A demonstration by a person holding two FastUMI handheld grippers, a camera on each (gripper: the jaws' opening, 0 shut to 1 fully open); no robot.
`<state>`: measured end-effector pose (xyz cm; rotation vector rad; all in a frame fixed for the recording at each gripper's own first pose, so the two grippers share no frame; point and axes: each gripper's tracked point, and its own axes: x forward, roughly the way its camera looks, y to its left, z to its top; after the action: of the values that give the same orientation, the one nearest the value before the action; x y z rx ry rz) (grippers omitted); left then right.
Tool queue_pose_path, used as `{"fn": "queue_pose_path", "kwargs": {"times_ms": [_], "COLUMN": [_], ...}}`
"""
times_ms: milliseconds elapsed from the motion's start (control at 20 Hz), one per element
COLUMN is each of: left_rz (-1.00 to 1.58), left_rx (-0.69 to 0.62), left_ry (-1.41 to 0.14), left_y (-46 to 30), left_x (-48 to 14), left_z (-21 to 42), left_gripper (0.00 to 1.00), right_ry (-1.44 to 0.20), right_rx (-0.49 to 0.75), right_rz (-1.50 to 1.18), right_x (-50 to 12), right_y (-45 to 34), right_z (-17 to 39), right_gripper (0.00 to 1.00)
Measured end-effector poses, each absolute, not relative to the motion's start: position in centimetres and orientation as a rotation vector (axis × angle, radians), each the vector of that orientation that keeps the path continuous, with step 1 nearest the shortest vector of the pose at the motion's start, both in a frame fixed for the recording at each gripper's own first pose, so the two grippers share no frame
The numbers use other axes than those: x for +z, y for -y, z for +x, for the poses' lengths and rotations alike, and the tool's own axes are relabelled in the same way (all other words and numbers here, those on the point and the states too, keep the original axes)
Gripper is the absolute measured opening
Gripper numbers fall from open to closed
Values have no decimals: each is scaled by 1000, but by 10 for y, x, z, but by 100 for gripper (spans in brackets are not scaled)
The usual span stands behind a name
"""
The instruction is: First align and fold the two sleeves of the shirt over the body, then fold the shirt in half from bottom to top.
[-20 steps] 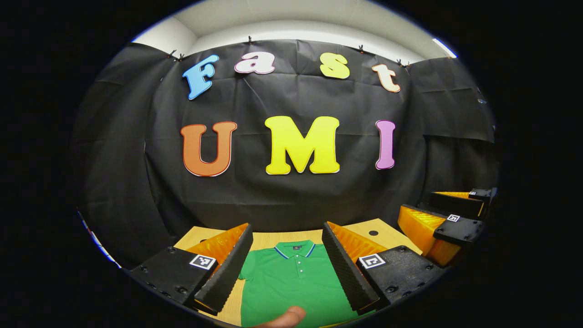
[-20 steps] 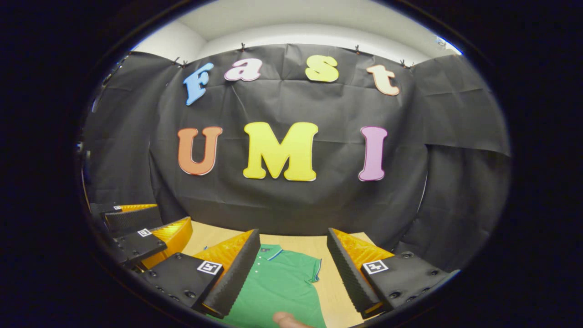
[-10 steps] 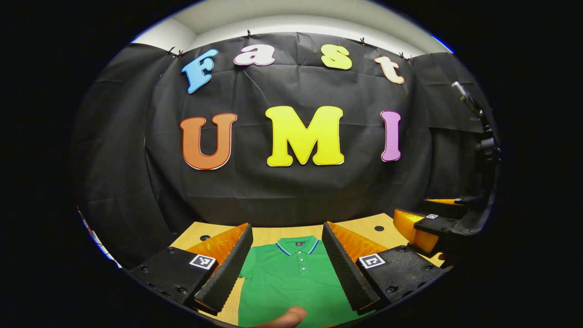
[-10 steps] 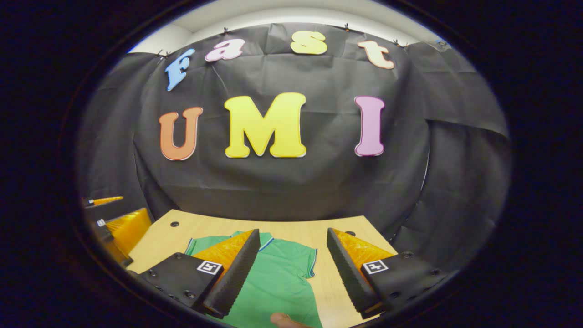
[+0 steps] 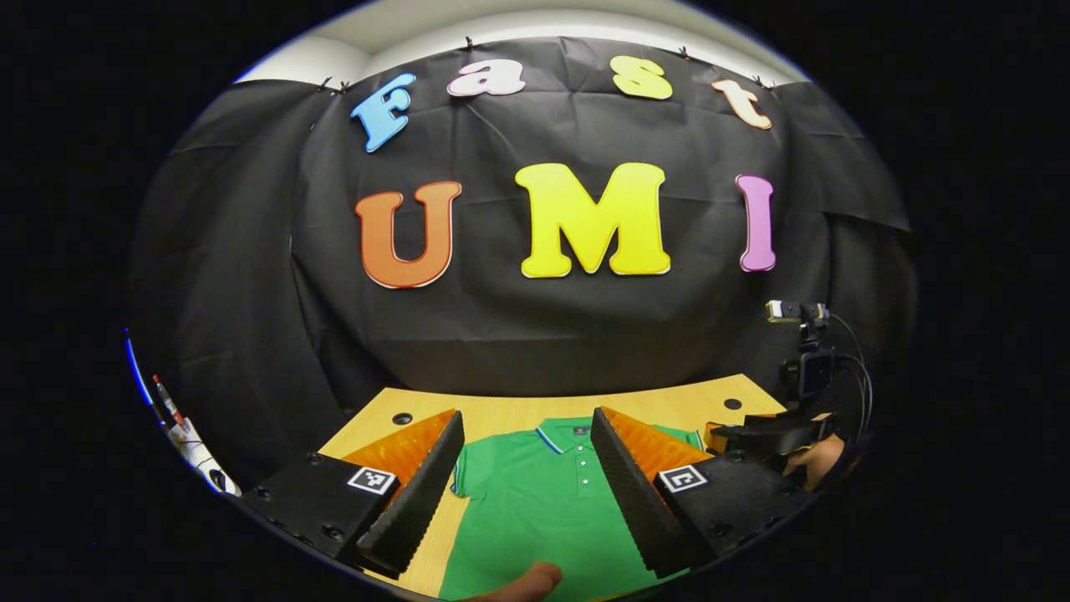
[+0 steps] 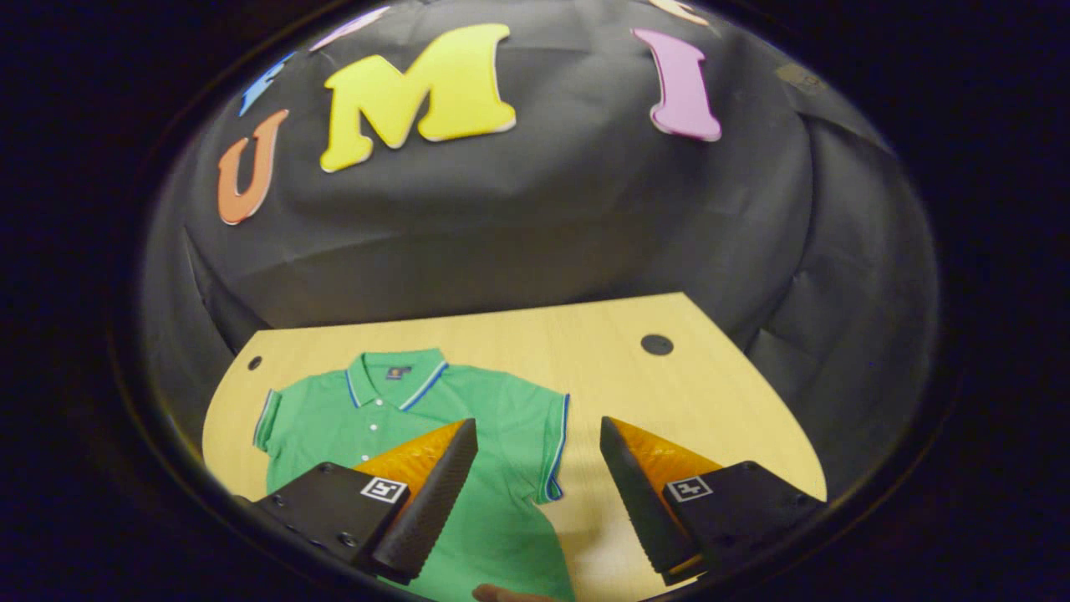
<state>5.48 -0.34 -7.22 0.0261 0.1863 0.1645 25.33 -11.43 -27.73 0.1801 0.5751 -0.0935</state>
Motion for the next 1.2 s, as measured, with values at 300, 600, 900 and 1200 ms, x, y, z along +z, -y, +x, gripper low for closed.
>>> {"fn": "queue_pose_path", "kwargs": {"times_ms": [300, 600, 900, 1200], "left_rz": [37, 19, 30, 10], "left_rx": [297, 364, 348, 367], "left_ry": [-303, -359, -362, -387], "left_y": [-32, -52, -53, -63], "left_x": [-107, -122, -123, -131], "left_z": [42, 37, 39, 33], "left_gripper": [100, 100, 100, 100], "right_ry": [-782, -839, -872, -884], "right_rx": [-117, -95, -112, -133], "right_rz": [200, 255, 290, 245], "right_x": [-363, -375, -381, -383], "right_y": [122, 115, 111, 116], "right_z": [294, 310, 315, 314], "right_gripper": [95, 81, 52, 24]}}
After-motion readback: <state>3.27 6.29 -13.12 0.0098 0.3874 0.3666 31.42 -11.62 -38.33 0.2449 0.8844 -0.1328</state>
